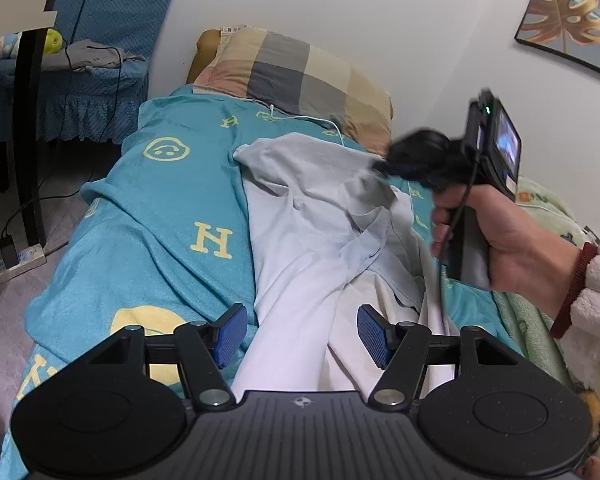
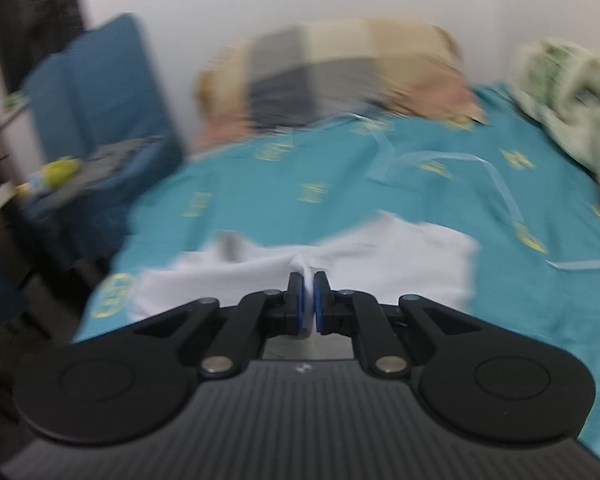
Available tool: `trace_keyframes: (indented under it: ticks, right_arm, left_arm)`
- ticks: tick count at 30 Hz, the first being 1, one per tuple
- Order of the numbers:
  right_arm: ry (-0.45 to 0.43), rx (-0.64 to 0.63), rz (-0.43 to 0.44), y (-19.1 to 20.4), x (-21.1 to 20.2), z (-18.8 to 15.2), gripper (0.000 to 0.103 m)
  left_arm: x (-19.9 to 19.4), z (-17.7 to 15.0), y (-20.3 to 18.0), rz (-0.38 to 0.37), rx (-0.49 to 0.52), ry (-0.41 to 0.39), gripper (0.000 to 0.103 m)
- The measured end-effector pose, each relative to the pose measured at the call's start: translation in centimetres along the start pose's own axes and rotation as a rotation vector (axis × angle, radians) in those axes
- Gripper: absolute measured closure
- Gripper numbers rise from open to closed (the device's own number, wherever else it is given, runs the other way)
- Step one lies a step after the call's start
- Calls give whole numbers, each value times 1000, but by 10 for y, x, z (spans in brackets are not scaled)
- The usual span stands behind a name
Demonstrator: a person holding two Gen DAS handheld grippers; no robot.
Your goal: Fold clothes
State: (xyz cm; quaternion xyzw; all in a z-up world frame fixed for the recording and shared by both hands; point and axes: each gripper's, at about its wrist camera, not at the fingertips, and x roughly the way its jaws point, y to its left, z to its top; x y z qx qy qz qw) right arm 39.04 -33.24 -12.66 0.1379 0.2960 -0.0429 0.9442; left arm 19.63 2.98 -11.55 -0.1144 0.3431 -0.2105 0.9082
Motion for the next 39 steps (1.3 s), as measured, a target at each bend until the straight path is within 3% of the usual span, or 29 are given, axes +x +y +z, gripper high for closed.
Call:
trace_keyframes:
  ticks: [4,6,9,13,18,28,33,34,35,37,39]
  right_arm:
    - [116,53,-87,-44,23,-12,95]
    - [131,48,-57,-53,27,-15,93]
    - [66,51,3,-53,19,-11,92]
    - [40,5,17,-42,4,-4,91]
    - [49,12,72,-31,-50,-18,91]
    - [88,29,168,-3,-233,-83,91]
    - [204,-27,197,6,-283,-134,90]
    - [228,-49,199,9,-288,-143,81]
    - [248,-59,195,9,-291,-151,64]
    - [287,-71,192,11,-295,-166,42]
    - [326,-71,194,11,-293,-177,40]
  left_arm:
    - [7,-1,-1,0,5,11,39]
    - [10,-1,-3,0,11,16,39]
    - [12,-2,-5,-2,28,21,39]
    - [19,-4,-4,-7,41,41,39]
    - [21,-5,-6,-7,36,59,39]
    - [-17,-11,-16,16,39,45,39]
    - [-43,-17,-28,45,66,70,36]
    - [-48,-19,-31,52,67,79,36]
    - [-52,-21,-34,57,74,89,35]
    - [-60,-23,-42,75,112,123,33]
    - [-68,-25,-45,110,135,152,30]
